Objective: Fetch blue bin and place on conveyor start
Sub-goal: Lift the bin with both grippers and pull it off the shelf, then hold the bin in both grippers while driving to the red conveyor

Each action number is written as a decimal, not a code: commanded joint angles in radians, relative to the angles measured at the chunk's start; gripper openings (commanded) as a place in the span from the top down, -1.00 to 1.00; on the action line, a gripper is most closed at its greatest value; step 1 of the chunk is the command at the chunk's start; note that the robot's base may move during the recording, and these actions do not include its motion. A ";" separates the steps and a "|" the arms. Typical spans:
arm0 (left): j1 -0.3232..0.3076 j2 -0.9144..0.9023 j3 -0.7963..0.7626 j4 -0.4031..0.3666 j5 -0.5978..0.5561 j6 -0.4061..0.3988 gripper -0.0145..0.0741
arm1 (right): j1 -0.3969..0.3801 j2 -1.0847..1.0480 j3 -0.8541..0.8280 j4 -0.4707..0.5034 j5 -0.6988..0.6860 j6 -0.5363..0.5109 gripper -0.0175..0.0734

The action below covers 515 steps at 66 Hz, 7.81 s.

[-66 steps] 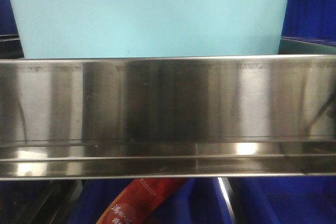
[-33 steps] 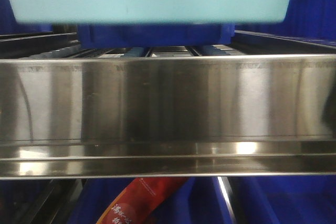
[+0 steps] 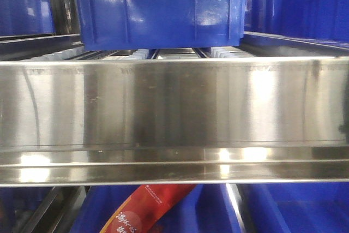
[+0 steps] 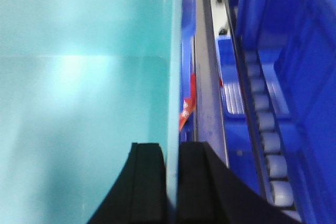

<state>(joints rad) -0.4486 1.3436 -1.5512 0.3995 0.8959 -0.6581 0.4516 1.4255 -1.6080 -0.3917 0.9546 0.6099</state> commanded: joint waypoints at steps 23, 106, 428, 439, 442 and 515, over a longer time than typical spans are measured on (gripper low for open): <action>-0.005 -0.011 -0.007 0.061 -0.010 0.082 0.92 | 0.000 -0.013 -0.010 -0.057 -0.035 0.001 0.95; -0.063 0.002 -0.007 0.241 0.056 -0.010 0.92 | 0.000 -0.010 -0.010 -0.068 -0.088 0.001 0.95; -0.063 0.002 -0.007 0.244 0.050 -0.010 0.92 | 0.000 -0.012 -0.010 -0.125 -0.155 -0.062 0.95; -0.063 0.002 -0.007 0.244 0.050 -0.010 0.92 | 0.000 -0.012 -0.010 -0.125 -0.155 -0.062 0.95; -0.063 0.002 -0.007 0.244 0.050 -0.010 0.92 | 0.000 -0.012 -0.010 -0.125 -0.157 -0.062 0.95; -0.063 0.002 -0.007 0.248 0.050 -0.010 0.92 | 0.000 -0.010 -0.010 -0.125 -0.185 -0.062 0.95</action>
<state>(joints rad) -0.5118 1.3527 -1.5527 0.5955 0.9507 -0.6740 0.4543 1.4294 -1.6080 -0.4693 0.8020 0.5620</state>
